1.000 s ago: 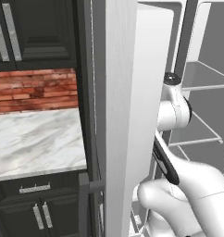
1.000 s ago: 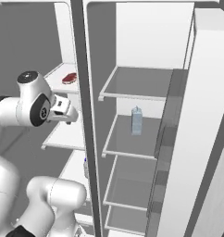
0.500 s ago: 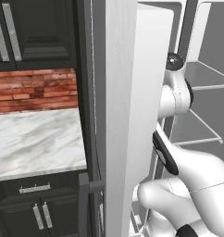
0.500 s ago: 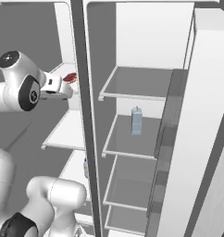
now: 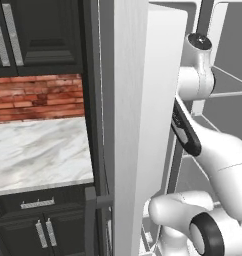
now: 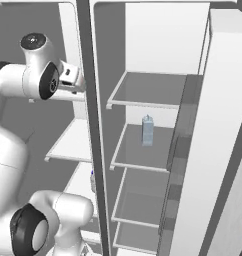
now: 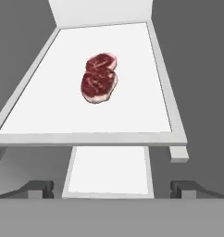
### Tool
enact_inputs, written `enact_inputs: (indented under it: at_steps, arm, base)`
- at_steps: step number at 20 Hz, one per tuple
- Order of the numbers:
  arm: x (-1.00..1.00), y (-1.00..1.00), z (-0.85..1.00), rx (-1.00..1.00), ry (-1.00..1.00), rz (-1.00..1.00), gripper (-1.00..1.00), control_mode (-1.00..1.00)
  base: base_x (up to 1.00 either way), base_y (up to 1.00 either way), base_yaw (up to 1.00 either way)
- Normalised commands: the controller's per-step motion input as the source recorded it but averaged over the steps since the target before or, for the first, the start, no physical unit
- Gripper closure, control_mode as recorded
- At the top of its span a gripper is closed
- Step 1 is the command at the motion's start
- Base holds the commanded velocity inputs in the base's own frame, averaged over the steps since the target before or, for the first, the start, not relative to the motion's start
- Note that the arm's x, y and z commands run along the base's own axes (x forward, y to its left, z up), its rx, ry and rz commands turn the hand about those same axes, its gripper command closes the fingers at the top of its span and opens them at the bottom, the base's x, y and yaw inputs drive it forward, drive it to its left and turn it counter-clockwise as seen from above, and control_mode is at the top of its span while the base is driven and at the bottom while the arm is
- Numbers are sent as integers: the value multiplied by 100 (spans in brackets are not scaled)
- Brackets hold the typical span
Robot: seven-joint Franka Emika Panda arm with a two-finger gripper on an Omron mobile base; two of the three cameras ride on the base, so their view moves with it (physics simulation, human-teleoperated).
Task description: Pick up the frozen steak from the freezer, place it on any shelf in the fridge, and close the fridge and freezer doors when done.
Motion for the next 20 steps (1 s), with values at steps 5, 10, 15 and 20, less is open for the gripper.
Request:
enact_inputs:
  at_steps: [5, 10, 15, 20]
  arm:
    - [84, 31, -24, 0, 0, 0, -100, -100]
    - [95, 20, -7, 0, 7, 0, -100, -100]
    - [68, 0, -34, 0, 16, 0, -100, -100]
    - [57, 1, -37, 0, 13, 0, -100, -100]
  base:
    - [0, 0, 0]
    - [0, 0, 0]
    - [0, 0, 0]
    - [0, 0, 0]
